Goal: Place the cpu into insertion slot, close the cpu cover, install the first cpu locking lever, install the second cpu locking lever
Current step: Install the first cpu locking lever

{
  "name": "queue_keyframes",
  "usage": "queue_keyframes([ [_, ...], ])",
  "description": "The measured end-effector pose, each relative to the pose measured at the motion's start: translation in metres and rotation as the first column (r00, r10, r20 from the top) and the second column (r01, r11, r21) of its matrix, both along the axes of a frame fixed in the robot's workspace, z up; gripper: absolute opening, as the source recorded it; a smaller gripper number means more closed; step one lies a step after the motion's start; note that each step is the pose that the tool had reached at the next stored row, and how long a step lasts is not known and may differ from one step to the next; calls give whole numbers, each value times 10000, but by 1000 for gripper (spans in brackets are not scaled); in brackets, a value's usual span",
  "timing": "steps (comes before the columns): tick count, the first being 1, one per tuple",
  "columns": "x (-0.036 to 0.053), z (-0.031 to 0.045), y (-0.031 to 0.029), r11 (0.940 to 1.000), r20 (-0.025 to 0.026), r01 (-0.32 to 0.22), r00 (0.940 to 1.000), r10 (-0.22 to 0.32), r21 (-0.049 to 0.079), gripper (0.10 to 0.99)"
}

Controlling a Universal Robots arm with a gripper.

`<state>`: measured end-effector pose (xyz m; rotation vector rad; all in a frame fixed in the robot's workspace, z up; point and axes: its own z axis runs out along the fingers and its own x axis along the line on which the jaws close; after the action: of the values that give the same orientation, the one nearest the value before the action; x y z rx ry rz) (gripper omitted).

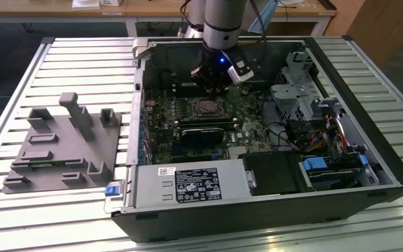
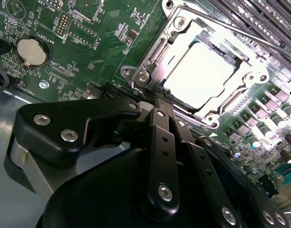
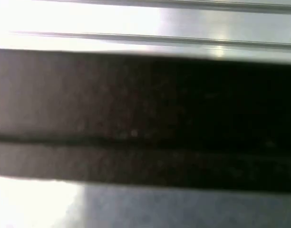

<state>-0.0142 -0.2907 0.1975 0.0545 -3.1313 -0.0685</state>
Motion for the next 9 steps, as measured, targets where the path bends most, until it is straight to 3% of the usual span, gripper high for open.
queue_keyframes([
  [9, 13, -15, 11, 10000, 5, 0, 10000, 0, 80, 106],
])
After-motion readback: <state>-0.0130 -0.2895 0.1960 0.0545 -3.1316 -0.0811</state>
